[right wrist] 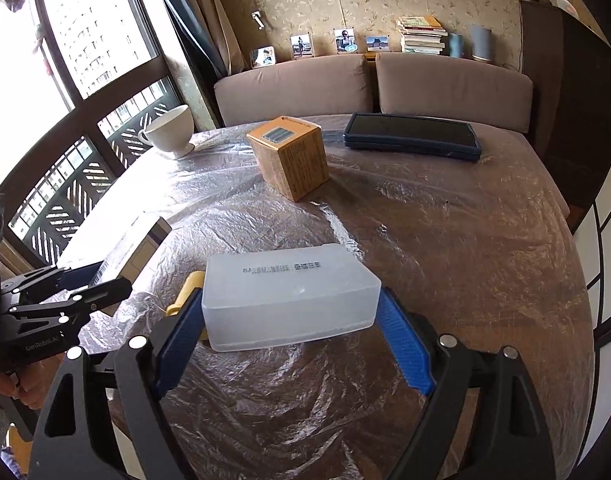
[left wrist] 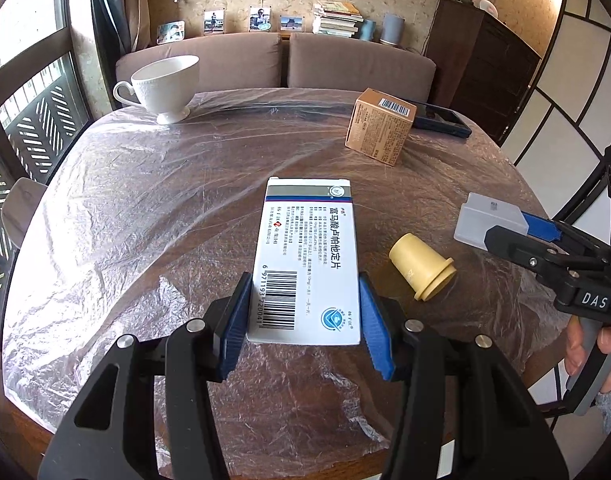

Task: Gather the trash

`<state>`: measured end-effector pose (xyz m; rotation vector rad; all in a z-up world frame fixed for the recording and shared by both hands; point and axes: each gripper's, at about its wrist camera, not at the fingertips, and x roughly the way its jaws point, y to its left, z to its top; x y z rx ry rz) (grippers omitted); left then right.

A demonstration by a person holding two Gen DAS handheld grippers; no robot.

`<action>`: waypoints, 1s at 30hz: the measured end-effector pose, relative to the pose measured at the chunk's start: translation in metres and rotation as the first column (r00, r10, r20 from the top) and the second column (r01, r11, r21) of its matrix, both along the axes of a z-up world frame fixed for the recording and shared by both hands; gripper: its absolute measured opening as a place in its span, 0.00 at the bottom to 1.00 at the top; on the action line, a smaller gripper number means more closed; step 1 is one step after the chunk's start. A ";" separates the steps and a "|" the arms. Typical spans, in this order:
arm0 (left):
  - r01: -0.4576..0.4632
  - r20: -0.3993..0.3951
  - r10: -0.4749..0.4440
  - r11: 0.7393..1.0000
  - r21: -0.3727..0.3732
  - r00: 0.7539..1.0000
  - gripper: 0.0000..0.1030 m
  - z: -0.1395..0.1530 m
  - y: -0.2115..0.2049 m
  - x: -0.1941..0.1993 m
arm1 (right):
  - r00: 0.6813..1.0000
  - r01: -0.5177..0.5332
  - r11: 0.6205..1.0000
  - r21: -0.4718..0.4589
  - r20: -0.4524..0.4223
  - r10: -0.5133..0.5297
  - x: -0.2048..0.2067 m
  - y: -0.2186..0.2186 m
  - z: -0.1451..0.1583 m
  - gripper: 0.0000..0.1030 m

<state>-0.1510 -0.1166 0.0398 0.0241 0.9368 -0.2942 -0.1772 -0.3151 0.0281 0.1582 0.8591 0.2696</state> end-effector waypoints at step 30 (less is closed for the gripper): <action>0.013 -0.002 -0.013 0.997 -0.070 1.000 0.51 0.012 0.028 -0.049 | 0.999 0.047 0.998 0.042 0.000 -0.048 -0.062 0.026 0.017 0.81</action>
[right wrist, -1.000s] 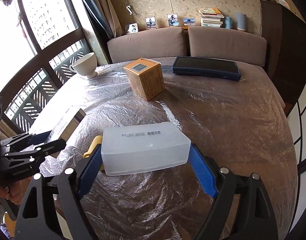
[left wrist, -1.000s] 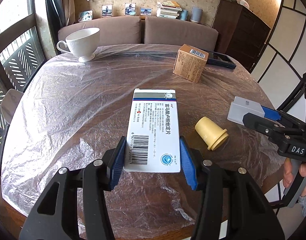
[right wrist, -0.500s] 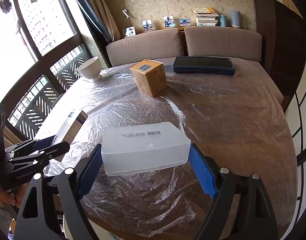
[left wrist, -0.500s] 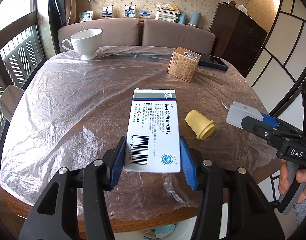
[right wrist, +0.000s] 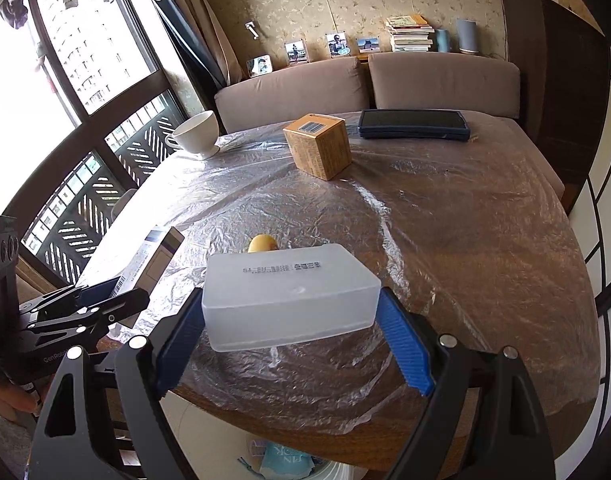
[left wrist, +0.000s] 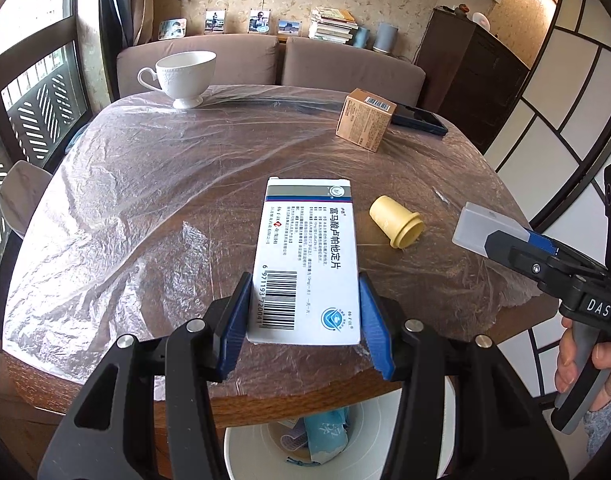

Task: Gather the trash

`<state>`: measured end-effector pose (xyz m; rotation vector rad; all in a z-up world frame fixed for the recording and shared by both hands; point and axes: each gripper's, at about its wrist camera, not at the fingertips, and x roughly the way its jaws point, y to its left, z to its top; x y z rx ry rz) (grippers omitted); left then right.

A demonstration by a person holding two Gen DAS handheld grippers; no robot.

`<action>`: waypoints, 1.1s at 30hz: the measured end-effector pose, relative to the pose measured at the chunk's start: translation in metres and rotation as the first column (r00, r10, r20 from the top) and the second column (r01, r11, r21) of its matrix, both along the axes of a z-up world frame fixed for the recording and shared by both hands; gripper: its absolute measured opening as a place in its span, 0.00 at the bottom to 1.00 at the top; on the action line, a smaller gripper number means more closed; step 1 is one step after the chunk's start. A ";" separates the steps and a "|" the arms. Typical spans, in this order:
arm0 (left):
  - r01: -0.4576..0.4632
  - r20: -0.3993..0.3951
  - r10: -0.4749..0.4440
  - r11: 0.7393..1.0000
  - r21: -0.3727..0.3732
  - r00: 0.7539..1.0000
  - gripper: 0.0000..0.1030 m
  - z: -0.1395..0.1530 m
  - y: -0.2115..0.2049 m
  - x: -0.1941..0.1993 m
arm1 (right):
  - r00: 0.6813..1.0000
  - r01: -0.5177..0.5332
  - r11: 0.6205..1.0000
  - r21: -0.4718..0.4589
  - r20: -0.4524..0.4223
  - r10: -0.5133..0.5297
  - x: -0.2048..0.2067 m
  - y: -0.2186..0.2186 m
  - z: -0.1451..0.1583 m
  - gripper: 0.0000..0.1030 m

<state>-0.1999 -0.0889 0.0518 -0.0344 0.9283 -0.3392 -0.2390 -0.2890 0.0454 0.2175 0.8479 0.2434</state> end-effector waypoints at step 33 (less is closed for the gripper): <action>0.010 -0.003 -0.010 1.000 -0.001 1.000 0.51 0.003 -0.005 -0.081 | 0.997 -0.074 0.996 0.047 0.013 0.074 -0.098 0.028 0.003 0.81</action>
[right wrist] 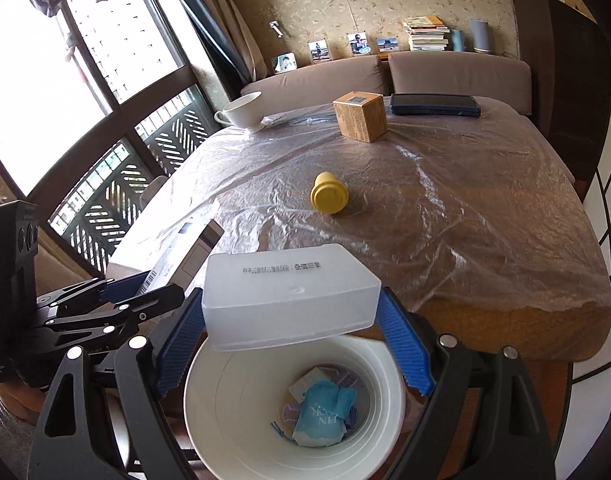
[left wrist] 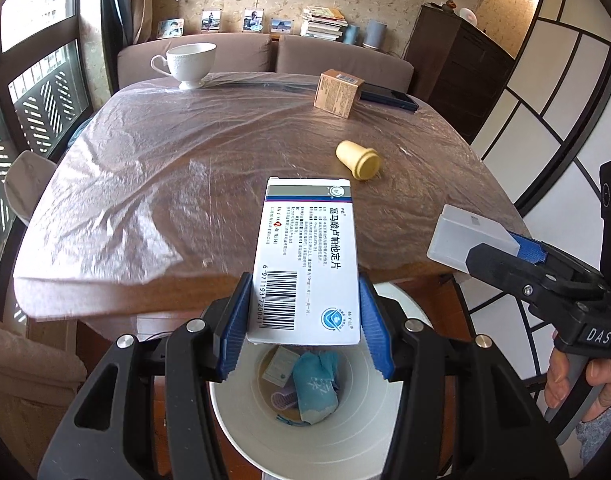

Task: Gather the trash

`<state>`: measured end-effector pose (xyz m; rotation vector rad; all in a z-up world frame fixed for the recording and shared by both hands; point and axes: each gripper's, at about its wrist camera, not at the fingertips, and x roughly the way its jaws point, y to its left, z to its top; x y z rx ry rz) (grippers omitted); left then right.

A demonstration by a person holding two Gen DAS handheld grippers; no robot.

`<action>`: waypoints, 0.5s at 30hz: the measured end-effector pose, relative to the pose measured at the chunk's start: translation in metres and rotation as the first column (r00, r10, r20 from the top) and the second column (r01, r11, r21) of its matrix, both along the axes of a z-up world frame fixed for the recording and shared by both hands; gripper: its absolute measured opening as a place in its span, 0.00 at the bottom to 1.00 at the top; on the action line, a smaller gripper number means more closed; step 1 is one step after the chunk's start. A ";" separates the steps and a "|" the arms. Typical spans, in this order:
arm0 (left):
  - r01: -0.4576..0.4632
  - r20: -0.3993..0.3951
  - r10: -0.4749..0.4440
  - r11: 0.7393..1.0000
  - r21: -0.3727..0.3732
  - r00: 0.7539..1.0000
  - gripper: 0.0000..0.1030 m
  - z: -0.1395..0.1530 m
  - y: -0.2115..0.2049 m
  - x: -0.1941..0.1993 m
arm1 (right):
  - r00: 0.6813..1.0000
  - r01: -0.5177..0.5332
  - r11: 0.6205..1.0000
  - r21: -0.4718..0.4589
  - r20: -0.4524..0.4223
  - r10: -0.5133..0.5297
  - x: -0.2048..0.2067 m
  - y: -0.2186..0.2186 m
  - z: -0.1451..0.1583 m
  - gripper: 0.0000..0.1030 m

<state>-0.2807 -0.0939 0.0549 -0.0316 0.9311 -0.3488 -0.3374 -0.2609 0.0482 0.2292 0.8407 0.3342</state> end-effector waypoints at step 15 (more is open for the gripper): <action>-0.032 -0.059 0.033 0.999 0.028 0.998 0.51 -0.026 -0.012 -0.054 | 0.998 -0.019 1.000 -0.003 -0.054 0.019 -0.056 -0.009 -0.023 0.81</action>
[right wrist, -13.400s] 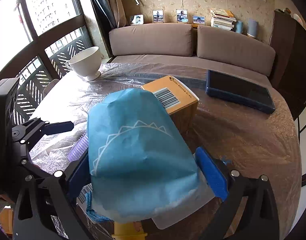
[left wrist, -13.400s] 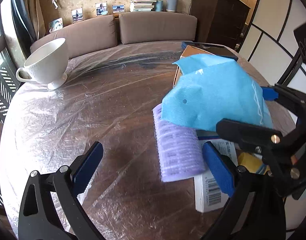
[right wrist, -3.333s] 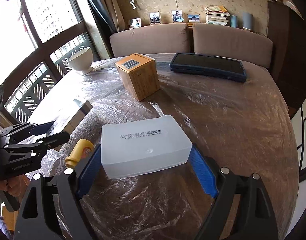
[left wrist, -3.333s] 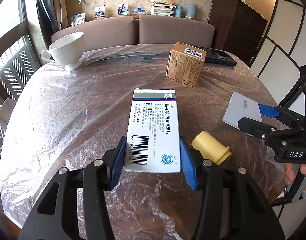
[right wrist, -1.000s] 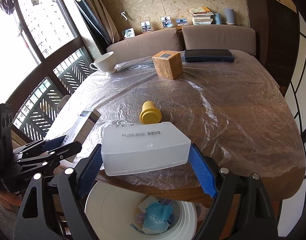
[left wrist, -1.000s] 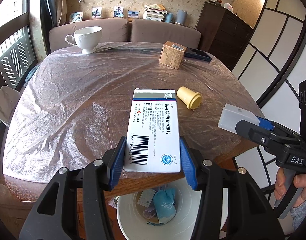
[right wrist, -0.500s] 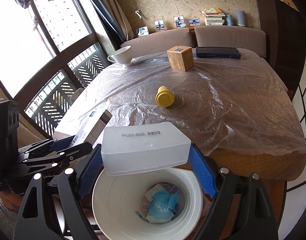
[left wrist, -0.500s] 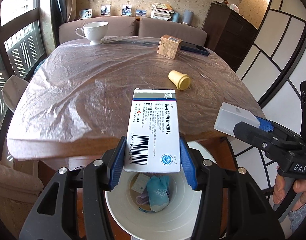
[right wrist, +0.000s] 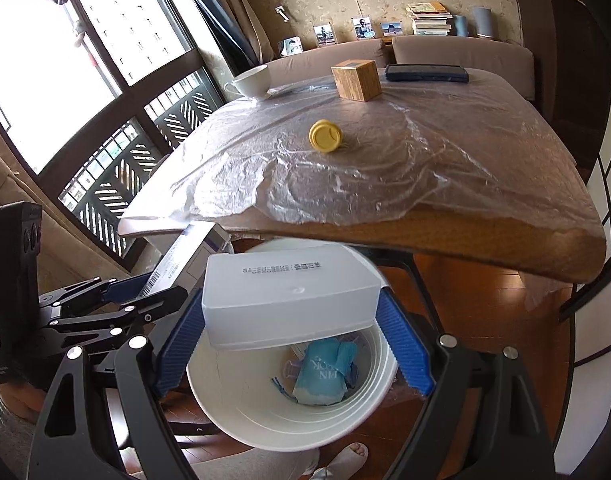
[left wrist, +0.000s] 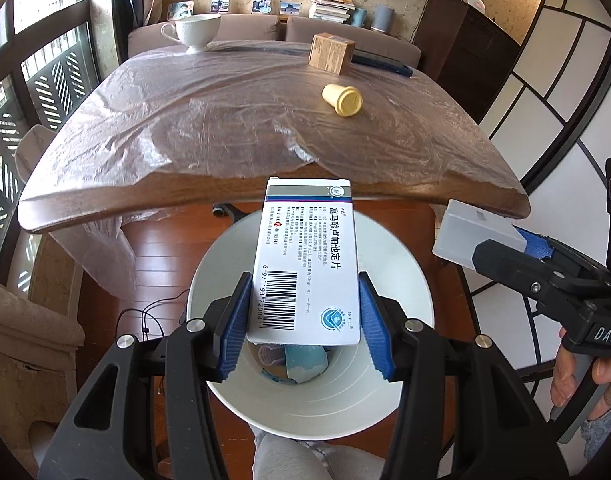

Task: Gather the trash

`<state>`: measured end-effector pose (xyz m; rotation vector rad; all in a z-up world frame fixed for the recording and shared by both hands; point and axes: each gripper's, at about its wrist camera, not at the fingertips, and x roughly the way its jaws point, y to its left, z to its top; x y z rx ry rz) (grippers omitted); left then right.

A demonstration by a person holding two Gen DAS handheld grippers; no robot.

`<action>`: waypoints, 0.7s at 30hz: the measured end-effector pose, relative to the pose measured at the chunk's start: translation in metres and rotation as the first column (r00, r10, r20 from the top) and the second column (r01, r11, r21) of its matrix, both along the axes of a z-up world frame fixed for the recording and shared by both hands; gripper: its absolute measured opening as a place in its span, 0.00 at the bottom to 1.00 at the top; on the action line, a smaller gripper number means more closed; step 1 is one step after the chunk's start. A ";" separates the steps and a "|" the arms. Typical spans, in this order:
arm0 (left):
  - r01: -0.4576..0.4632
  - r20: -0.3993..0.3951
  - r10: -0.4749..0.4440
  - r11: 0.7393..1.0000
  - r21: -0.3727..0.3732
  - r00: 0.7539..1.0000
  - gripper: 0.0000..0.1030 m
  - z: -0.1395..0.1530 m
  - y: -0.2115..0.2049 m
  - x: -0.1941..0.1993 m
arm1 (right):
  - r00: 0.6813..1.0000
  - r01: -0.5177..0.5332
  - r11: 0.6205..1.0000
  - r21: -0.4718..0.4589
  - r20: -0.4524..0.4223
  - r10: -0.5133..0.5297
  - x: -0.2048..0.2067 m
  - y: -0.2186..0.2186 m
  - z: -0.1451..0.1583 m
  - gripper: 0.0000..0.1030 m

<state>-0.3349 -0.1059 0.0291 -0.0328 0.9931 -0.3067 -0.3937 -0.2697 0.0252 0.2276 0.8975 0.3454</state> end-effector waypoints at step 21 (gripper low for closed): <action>0.092 -0.115 -0.086 0.994 0.055 0.990 0.51 -0.045 0.013 -0.009 | 0.992 0.036 0.999 -0.035 -0.120 -0.040 -0.001 0.032 -0.043 0.81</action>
